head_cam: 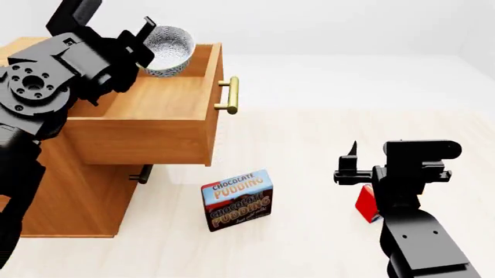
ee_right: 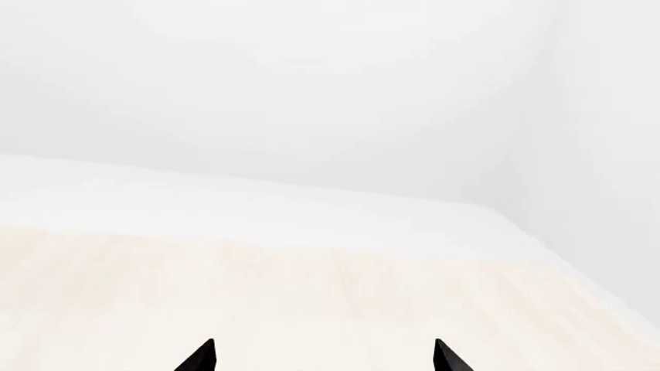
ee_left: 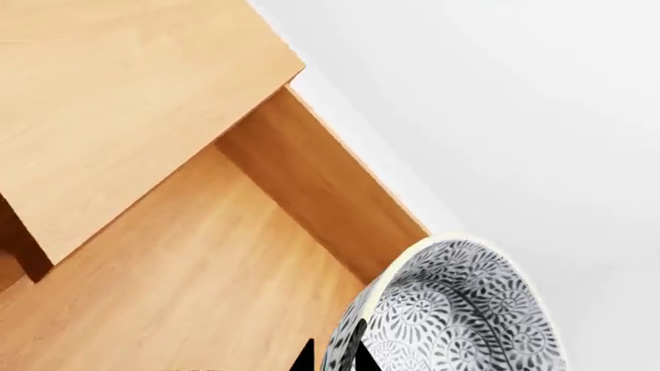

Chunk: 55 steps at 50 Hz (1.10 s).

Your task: Put the bowl in the top drawer of the cabinet.

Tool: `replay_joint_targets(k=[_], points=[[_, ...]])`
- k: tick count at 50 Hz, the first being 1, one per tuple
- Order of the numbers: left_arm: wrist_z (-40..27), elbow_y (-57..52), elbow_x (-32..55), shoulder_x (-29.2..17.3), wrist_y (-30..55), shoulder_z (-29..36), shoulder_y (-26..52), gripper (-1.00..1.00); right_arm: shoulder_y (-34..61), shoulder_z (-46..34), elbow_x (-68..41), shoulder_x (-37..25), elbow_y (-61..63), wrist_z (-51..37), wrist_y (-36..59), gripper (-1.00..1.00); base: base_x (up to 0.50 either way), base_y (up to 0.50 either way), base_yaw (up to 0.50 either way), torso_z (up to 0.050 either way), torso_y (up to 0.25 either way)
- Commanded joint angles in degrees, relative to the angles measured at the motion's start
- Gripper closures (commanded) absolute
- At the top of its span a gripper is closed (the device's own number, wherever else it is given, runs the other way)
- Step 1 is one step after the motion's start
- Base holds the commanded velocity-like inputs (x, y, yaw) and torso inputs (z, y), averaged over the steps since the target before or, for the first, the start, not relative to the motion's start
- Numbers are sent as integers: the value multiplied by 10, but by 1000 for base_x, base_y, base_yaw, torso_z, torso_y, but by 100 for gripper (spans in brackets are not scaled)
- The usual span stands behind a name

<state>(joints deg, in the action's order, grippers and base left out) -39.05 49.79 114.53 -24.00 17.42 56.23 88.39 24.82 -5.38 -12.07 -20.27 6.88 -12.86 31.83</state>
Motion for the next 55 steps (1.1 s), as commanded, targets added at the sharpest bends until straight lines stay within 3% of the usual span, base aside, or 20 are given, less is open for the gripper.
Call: replay_joint_targets(k=[1, 15, 36, 55], points=[[-4, 46, 23, 17, -20, -31, 2, 100, -12, 9, 0, -9, 4, -7, 3, -100, 0, 0, 0, 0, 0], [17, 78, 30, 42, -18, -34, -6, 100, -27, 25, -8, -14, 25, -16, 9, -100, 0, 0, 0, 0, 1], [57, 242, -5, 105, -19, 5, 21, 100, -40, 31, -14, -16, 6, -12, -9, -100, 0, 0, 0, 0, 0], [13, 208, -20, 98, -37, 17, 8, 100, -48, 24, -16, -26, 20, -9, 5, -100, 0, 0, 0, 0, 1]])
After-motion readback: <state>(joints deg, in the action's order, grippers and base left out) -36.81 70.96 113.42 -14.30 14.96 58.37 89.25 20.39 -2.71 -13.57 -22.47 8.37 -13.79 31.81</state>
